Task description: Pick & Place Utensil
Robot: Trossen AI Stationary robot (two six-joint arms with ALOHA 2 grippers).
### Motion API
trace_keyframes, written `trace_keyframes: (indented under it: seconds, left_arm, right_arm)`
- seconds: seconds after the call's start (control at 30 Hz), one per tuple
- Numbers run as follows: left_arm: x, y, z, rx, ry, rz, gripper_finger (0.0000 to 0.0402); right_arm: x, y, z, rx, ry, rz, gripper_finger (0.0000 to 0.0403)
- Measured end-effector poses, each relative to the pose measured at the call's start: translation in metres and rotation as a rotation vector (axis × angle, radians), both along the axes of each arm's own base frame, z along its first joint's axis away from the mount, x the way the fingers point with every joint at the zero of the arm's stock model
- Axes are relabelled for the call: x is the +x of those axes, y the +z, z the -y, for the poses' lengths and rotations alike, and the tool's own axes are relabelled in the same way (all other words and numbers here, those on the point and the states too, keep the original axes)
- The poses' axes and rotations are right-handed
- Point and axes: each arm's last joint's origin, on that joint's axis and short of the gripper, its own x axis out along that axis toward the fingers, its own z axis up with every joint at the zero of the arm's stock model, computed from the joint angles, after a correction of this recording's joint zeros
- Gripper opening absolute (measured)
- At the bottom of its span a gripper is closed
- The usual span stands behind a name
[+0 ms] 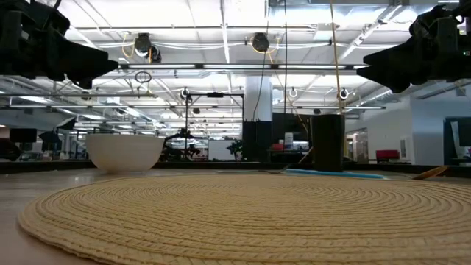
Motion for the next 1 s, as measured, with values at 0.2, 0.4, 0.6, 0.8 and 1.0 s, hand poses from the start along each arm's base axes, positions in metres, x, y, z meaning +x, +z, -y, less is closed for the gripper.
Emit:
trace_keyframes:
  seconds: [0.2,0.4,0.6,0.8,1.0]
  left_arm:
    - [0.0,0.0,0.0,0.0,0.0,0.0,0.0186]
    - [0.0,0.0,0.0,0.0,0.0,0.0,0.0186]
    - [0.0,0.0,0.0,0.0,0.0,0.0,0.0186]
    - [0.0,0.0,0.0,0.0,0.0,0.0,0.0186]
    - [0.0,0.0004,0.0,-0.003,0.0,0.005,0.0186]
  right_arm:
    - [0.0,0.0,0.0,0.0,0.0,0.0,0.0263]
    - [0.0,0.0,0.0,0.0,0.0,0.0,0.0263]
    - [0.0,0.0,0.0,0.001,0.001,0.0,0.0263]
    - [0.0,0.0,-0.0001,0.052,0.005,0.014,0.0263]
    - [0.0,0.0,-0.0001,0.157,0.015,0.041,0.0263]
